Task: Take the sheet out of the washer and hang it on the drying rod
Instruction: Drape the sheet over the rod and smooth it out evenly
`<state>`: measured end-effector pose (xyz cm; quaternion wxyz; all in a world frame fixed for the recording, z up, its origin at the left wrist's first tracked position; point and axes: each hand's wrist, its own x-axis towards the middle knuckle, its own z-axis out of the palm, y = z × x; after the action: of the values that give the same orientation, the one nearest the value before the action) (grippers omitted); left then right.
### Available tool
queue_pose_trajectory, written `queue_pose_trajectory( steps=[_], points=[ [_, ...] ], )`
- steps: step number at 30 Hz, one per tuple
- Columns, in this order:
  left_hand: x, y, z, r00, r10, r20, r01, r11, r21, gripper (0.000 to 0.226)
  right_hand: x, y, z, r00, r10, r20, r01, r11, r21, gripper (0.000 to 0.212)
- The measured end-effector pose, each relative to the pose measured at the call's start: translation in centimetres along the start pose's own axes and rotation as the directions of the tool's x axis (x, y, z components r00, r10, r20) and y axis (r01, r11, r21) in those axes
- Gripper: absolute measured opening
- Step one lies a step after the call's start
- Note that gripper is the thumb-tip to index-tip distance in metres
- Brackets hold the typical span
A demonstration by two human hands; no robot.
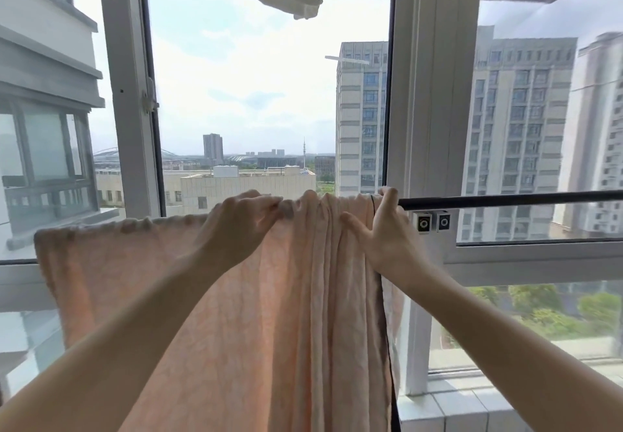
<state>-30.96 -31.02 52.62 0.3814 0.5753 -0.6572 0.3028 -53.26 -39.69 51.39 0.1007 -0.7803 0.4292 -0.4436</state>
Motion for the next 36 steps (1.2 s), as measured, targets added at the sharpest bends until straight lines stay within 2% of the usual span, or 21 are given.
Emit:
queue_pose_trajectory(
  steps=[3,5,10,16,20,25,28,29,31,33,34,36],
  points=[
    [0.0,0.1,0.0,1.000,-0.006,-0.001,0.006,1.000,-0.004,0.037,0.6,-1.0,0.6,0.999,0.052,-0.008,-0.052,0.996,0.073,0.075],
    [-0.1,0.1,0.0,1.000,-0.014,-0.004,0.014,1.000,-0.002,0.039,0.7,-1.5,1.3,0.996,0.076,-0.047,-0.074,0.996,0.041,0.071],
    [-0.2,-0.4,-0.2,1.000,-0.024,-0.016,0.024,1.000,-0.010,0.041,0.4,-1.7,2.0,0.989,-0.082,-0.121,0.071,0.993,-0.092,0.039],
    [-0.3,-1.2,-0.3,1.000,-0.018,-0.009,0.018,0.999,-0.044,0.049,3.1,-0.9,-1.2,0.946,-0.186,-0.266,0.162,0.981,-0.109,0.023],
    [-0.4,-1.4,-0.2,1.000,-0.003,-0.009,0.003,0.999,-0.036,0.050,4.9,1.5,-4.7,0.937,-0.101,-0.336,0.057,0.989,-0.138,0.022],
    [-0.2,-0.9,0.4,0.999,-0.039,-0.017,0.039,0.999,-0.035,0.046,4.5,5.0,-5.6,0.968,-0.007,-0.249,-0.053,0.971,-0.233,0.021],
    [0.3,-0.2,0.9,0.997,-0.068,-0.038,0.067,0.997,-0.027,0.040,4.1,4.9,-6.2,0.978,0.115,-0.173,-0.186,0.855,-0.484,0.034],
    [0.5,0.1,0.9,0.995,-0.082,-0.051,0.081,0.996,-0.026,0.035,4.0,4.6,-6.4,0.983,0.094,-0.157,-0.167,0.808,-0.565,0.037],
    [1.1,0.9,1.1,0.993,-0.092,-0.078,0.089,0.995,-0.040,0.025,3.8,3.4,-6.0,0.989,-0.103,-0.104,0.020,0.799,-0.601,0.037],
    [1.8,1.7,1.3,0.995,-0.082,-0.063,0.078,0.995,-0.060,0.020,3.7,2.1,-4.9,0.939,-0.343,-0.007,0.290,0.807,-0.514,0.033],
    [2.0,2.0,1.4,0.997,-0.075,-0.035,0.073,0.995,-0.065,0.020,3.7,1.5,-4.3,0.910,-0.413,0.034,0.381,0.800,-0.464,0.029],
    [2.3,2.4,1.8,0.997,-0.071,0.019,0.073,0.995,-0.066,0.019,3.7,0.7,-2.9,0.871,-0.484,0.084,0.472,0.779,-0.412,0.021]
  ],
)
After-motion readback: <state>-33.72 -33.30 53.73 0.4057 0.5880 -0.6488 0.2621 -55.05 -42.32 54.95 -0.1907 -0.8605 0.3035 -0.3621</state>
